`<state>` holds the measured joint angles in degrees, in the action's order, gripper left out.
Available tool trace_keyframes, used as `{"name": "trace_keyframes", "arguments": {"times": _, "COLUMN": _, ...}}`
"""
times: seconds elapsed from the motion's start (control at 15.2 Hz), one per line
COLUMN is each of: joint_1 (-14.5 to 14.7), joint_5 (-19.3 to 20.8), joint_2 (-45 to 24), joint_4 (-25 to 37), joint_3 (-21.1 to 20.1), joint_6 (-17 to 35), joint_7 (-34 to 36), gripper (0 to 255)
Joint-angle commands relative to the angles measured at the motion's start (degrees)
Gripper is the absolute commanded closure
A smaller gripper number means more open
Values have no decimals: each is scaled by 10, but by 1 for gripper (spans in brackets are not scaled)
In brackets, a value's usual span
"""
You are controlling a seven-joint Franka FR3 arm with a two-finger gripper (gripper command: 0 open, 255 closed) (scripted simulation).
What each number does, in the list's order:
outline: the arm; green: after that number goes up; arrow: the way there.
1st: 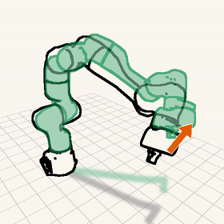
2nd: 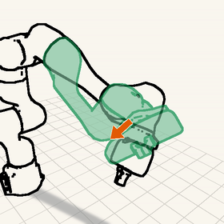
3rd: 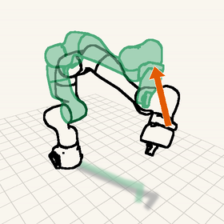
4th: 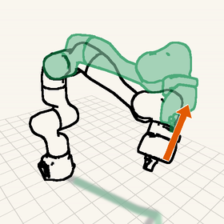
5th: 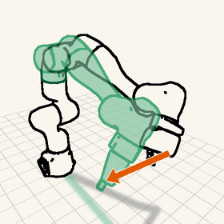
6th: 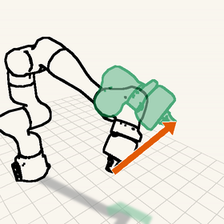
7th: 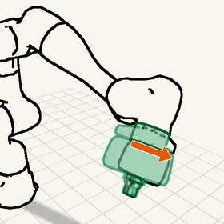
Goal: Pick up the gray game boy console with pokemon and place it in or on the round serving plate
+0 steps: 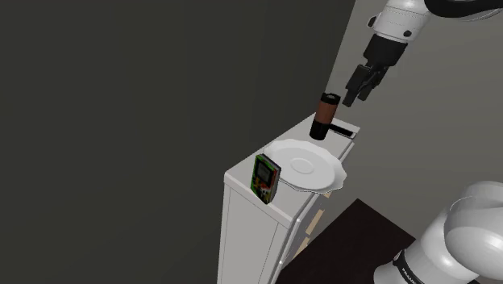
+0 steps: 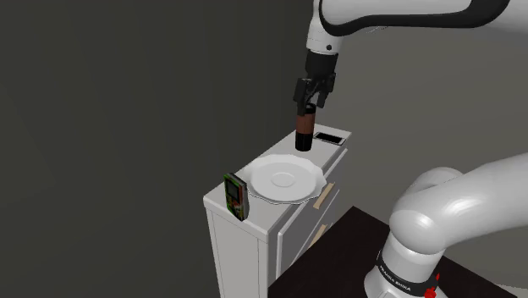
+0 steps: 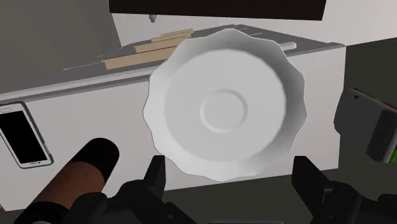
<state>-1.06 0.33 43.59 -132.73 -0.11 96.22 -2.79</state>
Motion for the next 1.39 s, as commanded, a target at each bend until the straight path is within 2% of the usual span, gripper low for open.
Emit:
{"name": "trace_keyframes", "arguments": {"times": 0.0, "joint_1": 0, "joint_5": 0, "joint_2": 0, "joint_4": 0, "joint_3": 0, "joint_6": 0, "joint_7": 0, "gripper": 0}}
{"name": "trace_keyframes", "arguments": {"times": 0.4, "joint_1": 20, "joint_5": -35, "joint_2": -32, "joint_4": -32, "joint_3": -68, "joint_6": 64, "joint_7": 78, "gripper": 0}}
{"name": "trace_keyframes", "arguments": {"times": 0.79, "joint_1": 37, "joint_5": -61, "joint_2": -92, "joint_4": -38, "joint_3": -137, "joint_6": 132, "joint_7": 156, "gripper": 0}}
{"name": "trace_keyframes", "arguments": {"times": 1.32, "joint_1": 44, "joint_5": -62, "joint_2": -212, "joint_4": -4, "joint_3": -232, "joint_6": 219, "joint_7": 268, "gripper": 0}}
